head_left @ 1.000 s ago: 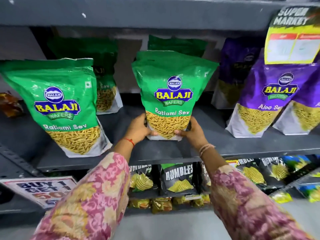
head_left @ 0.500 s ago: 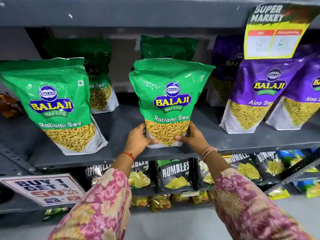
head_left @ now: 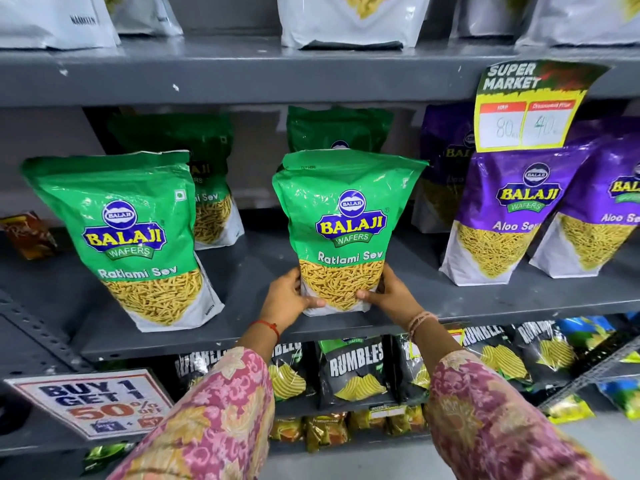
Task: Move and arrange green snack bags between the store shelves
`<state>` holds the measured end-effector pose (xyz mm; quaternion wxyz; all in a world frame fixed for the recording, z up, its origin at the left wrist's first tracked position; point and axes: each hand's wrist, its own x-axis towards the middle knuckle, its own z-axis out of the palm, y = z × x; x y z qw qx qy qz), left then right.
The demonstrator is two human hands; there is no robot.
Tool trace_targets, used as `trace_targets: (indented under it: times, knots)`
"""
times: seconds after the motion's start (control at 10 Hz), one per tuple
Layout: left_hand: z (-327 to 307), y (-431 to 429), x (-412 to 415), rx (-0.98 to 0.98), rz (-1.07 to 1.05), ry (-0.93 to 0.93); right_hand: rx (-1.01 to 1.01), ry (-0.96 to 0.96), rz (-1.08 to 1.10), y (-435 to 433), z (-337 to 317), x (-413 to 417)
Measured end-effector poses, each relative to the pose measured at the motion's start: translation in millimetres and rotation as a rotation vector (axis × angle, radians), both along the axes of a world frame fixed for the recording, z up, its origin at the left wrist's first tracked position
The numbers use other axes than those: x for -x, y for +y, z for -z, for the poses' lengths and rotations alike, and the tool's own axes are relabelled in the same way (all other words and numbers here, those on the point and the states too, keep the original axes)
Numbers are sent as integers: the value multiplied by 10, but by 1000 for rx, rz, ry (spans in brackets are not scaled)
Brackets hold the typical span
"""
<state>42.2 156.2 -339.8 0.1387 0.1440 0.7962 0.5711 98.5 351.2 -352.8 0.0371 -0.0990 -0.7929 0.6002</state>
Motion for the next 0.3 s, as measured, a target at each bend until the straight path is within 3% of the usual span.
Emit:
trace_targets:
  times: [0.2,0.3]
  knots:
    - [-34,-27,-19,98,37,1,69,33,7,-17,-3,-25]
    - [8,-98,-141,147,-78,117,104,79,137,-88,116,-143]
